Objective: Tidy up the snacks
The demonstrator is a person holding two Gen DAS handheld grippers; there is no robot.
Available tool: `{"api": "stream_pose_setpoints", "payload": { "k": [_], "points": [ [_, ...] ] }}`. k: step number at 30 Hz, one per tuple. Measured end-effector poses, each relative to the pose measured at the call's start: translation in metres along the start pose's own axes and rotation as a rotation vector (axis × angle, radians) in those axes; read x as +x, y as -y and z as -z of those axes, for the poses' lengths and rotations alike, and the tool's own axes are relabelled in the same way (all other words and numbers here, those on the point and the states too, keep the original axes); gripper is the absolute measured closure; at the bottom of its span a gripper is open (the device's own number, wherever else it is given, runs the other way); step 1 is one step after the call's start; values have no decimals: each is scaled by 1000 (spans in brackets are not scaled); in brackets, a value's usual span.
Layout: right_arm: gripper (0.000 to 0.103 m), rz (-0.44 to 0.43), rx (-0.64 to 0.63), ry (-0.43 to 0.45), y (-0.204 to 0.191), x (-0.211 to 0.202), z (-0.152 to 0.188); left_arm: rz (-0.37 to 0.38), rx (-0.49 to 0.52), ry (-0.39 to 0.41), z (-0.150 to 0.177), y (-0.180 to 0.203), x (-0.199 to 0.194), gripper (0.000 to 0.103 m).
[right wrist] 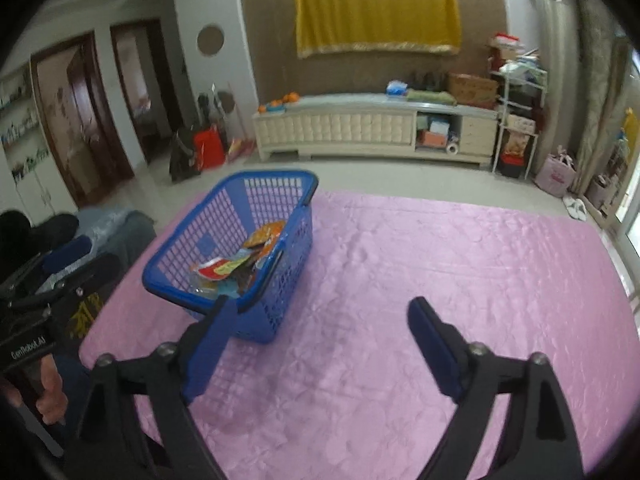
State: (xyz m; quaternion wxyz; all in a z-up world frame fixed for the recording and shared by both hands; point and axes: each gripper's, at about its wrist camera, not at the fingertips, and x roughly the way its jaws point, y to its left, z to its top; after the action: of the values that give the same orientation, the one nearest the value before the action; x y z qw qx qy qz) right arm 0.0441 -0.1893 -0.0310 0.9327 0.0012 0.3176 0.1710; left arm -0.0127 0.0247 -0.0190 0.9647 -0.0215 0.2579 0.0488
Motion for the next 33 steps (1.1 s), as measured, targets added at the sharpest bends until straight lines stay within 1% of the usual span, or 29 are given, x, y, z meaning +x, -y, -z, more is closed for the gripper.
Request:
{"api": "stream_pose_setpoints", "payload": {
  "k": [1,2,4,7,10,13,15,18,20,24,27,31,33],
  "points": [
    [4,2,4,17,1,-6,2,-9,8,25,1,4,-10,20],
    [2,8,7,51,1,-16,3,-13,10,38,1,5,-14,17],
    [0,18,7,87,0,-29,5,-15,6,71,2,9,-28,0],
    [0,28,9,128,-4,-50,10,-19,8,106,7,15,-46,0],
    [0,45,-2,167,-11,-71,19,-18,17,115,14,22,-61,0],
    [0,65,-13,215,-20,-95,31,-26,24,142,18,27,-77,0],
    [0,54,-12,253,-26,-111,37,-34,23,164,21,29,-89,0],
    [0,61,-7,279,-33,-127,44,-18,20,162,26,31,-101,0],
    [0,60,0,291,-34,-135,48,-5,21,167,29,33,-108,0],
    [0,100,-12,292,-35,-137,54,10,36,178,34,39,-120,0],
    [0,93,-8,285,-35,-137,58,26,41,176,34,42,-121,0],
    [0,86,-10,292,-35,-140,61,20,26,191,34,42,-125,0],
    [0,81,-7,294,-34,-141,59,23,29,184,33,43,-123,0]
  ]
}}
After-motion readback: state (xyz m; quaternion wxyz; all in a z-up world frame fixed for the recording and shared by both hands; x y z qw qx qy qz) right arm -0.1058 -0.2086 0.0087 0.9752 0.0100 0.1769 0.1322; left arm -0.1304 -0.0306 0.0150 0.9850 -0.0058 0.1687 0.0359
